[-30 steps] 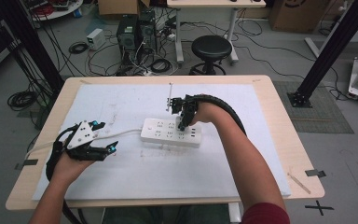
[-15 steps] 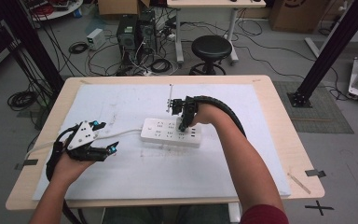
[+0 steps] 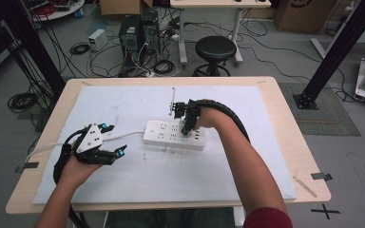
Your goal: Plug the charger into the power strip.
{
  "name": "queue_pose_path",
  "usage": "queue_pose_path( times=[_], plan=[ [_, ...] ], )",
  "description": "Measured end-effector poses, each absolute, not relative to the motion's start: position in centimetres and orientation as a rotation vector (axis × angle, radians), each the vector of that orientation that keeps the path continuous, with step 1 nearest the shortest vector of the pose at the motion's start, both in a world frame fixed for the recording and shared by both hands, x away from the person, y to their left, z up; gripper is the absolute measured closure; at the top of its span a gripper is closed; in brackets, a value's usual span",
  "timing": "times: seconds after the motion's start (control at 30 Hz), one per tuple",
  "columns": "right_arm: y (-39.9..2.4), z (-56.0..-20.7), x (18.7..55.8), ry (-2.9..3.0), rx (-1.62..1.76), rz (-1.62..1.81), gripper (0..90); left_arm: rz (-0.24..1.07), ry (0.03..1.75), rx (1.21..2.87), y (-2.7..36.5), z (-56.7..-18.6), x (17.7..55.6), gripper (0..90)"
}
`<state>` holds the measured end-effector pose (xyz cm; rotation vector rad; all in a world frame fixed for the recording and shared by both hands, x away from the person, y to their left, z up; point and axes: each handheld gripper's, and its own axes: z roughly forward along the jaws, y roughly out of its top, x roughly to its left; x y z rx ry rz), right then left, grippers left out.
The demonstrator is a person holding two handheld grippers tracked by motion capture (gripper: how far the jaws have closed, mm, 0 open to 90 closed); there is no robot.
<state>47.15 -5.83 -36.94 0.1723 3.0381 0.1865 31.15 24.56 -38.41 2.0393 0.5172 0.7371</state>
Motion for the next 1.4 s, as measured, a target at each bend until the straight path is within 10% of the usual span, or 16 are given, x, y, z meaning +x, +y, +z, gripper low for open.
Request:
queue_pose_path(
  times=[0.77,1.4],
  plan=[
    [-11.0,-32.5,44.2,2.823,0.452,0.794,23.2,0.716,0.5,2.044,25.2,-37.0,31.9,21.1],
    [-17.8,-33.9,38.5,2.547,0.661,1.263,19.5,0.663,0.456,1.934,25.9,-36.7,32.7,21.1]
  ],
)
